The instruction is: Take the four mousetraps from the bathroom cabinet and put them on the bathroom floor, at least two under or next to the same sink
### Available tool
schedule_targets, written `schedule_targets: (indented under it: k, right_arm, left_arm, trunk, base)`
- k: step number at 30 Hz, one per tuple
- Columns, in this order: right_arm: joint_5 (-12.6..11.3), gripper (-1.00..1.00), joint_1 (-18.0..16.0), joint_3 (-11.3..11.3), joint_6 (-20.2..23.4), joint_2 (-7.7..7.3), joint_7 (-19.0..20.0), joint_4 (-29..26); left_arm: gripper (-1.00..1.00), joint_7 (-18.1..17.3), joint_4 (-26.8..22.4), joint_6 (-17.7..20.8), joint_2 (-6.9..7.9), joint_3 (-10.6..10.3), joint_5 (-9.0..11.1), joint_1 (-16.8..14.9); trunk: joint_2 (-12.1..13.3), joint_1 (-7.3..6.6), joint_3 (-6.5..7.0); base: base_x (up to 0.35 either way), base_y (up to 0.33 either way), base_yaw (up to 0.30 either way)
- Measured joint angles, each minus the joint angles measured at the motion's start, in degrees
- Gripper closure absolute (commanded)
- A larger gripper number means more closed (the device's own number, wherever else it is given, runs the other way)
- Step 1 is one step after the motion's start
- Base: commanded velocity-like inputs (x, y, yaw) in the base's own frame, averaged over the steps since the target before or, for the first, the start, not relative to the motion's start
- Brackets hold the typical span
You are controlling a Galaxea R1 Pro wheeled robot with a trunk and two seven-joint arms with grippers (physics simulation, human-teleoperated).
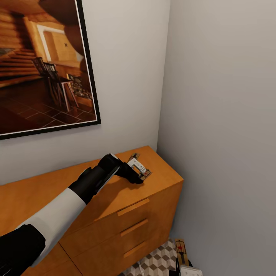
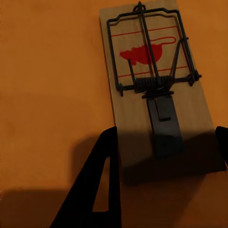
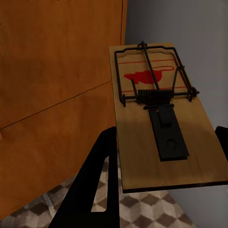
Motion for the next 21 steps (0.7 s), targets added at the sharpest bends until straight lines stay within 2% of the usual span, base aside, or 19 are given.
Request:
schedule_targets:
  k: [11, 21]
  right_arm:
    - [0.0, 1.0, 0.0, 0.0, 0.0, 0.0, 0.0, 0.0]
    - [0.0, 1.0, 0.0, 0.0, 0.0, 0.0, 0.0, 0.0]
  left_arm:
    - [1.0, -0.1, 0.1, 0.1, -0.01, 0.1, 0.1, 0.0]
    - [1.0, -0.1, -5.5, 0.7, 0.05, 0.3, 0.0, 0.0]
  trunk:
    - [0.0, 0.0, 0.0]
    - [0.0, 0.01, -0.02]
  base:
    - [0.0, 0.0, 0.0]
    - [0.0, 0.0, 0.0]
